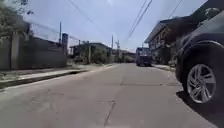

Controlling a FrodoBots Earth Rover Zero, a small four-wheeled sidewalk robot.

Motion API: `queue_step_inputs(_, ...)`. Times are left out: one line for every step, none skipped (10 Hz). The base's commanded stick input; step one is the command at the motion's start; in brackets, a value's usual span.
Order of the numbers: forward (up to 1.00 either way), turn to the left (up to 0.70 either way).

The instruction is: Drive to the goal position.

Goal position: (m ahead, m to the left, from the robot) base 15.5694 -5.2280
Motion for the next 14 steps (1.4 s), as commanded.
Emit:
queue_step_inputs(1.0,-0.1)
queue_step_inputs(1.0,-0.26)
queue_step_inputs(1.0,-0.4)
queue_step_inputs(1.0,-0.4)
queue_step_inputs(1.0,-0.4)
queue_step_inputs(1.0,-0.4)
queue_step_inputs(1.0,-0.4)
queue_step_inputs(1.0,-0.28)
queue_step_inputs(1.0,0.0)
queue_step_inputs(1.0,0.0)
queue_step_inputs(1.0,0.0)
queue_step_inputs(1.0,0.0)
queue_step_inputs(1.0,0.0)
queue_step_inputs(1.0,0.0)
